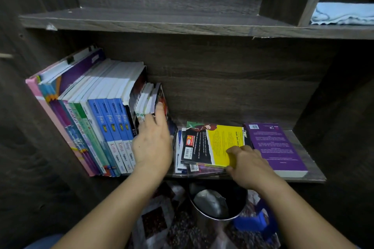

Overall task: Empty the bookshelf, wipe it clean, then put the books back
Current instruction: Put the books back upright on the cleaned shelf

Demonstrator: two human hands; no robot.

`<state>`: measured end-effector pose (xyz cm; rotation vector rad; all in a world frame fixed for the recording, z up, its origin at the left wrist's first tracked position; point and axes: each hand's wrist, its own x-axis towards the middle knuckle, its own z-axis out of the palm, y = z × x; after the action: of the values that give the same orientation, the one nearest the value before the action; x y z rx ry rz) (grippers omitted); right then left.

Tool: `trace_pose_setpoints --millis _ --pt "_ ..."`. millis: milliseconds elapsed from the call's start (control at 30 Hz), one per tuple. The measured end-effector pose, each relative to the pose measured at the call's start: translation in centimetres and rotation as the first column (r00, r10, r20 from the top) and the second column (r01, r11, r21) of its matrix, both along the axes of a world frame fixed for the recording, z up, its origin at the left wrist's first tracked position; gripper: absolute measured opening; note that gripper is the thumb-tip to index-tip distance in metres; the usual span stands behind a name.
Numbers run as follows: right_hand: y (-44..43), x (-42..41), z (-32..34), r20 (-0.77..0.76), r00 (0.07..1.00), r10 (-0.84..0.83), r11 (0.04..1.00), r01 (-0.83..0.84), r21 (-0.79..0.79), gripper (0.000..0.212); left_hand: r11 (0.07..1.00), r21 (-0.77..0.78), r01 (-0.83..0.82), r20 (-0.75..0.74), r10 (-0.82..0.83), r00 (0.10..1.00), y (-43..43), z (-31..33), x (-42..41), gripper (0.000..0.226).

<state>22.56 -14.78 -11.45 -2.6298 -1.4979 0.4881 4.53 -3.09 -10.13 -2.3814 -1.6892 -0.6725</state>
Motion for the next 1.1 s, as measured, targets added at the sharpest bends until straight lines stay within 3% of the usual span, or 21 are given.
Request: trace_pose_setpoints --millis 100,167,267,367,433,533,633,700,767,867,967,1033,1100 --pt "0.0 0.0 0.1 0.002 1.0 -0.019 0.999 0.019 -0.031 0.059 0.988 0.016 0.154 -0.012 -0.154 0.988 -1.2 -0.7 0.9 0.064" --pt "0.0 -0.1 0.1 0.009 0.999 -0.044 0.998 0.044 -0.049 0.06 0.953 -0.061 0.296 -0.037 -0.299 0.954 -1.6 -1.8 1.4 0.048" --pt "0.1 -0.2 0.1 -0.018 0.991 -0.13 0.989 0.129 -0.071 0.063 0.867 -0.286 0.407 -0.043 -0.436 0.899 -1.5 -3.5 1.7 0.05" --pt "0.2 -0.1 0.1 -0.092 0.973 -0.212 0.976 0.205 -0.074 0.068 0.785 -0.495 0.373 -0.009 -0.434 0.901 -1.8 -4.6 1.9 0.059" --pt "0.3 0.0 0.1 -0.142 0.959 -0.247 0.969 0.24 -0.064 0.073 0.77 -0.546 0.329 -0.024 -0.407 0.913 -1.9 -5.1 2.3 0.06" --pt "0.7 0.5 0.1 -0.258 0.881 -0.397 0.916 0.398 -0.051 0.085 0.795 -0.522 0.31 -0.06 -0.397 0.916 -1.8 -5.1 2.4 0.059" --pt "1.0 1.3 0.0 -0.422 0.733 -0.534 0.799 0.6 0.03 0.087 0.812 -0.497 0.306 -0.074 -0.391 0.918 -1.8 -4.7 2.1 0.061" --pt "1.1 1.7 0.1 -0.54 0.642 -0.545 0.729 0.681 0.074 0.081 0.843 -0.451 0.293 -0.111 -0.379 0.919 -2.1 -4.5 2.1 0.06" --pt "1.2 1.6 0.0 -0.582 0.621 -0.524 0.702 0.703 0.118 0.074 0.884 -0.371 0.283 -0.164 -0.362 0.918 -2.2 -4.5 2.3 0.056" --pt "1.5 0.4 0.0 -0.603 0.676 -0.424 0.647 0.692 0.321 0.062 0.916 -0.281 0.285 -0.209 -0.349 0.914 -2.5 -4.4 2.4 0.059" --pt "1.3 -1.8 1.0 -0.653 0.754 -0.07 0.57 0.568 0.594 0.061 0.925 -0.241 0.295 -0.112 -0.328 0.938 -2.6 -4.1 2.5 0.051" --pt "1.4 -3.0 1.6 -0.695 0.664 0.276 0.582 0.46 0.671 0.064 0.927 -0.15 0.344 0.039 -0.342 0.939 -2.6 -3.6 2.5 0.057" --pt "1.6 -3.8 1.3 -0.683 0.584 0.44 0.648 0.32 0.691 0.056 0.923 -0.042 0.383 0.164 -0.372 0.914 -2.2 -3.0 2.1 0.084"
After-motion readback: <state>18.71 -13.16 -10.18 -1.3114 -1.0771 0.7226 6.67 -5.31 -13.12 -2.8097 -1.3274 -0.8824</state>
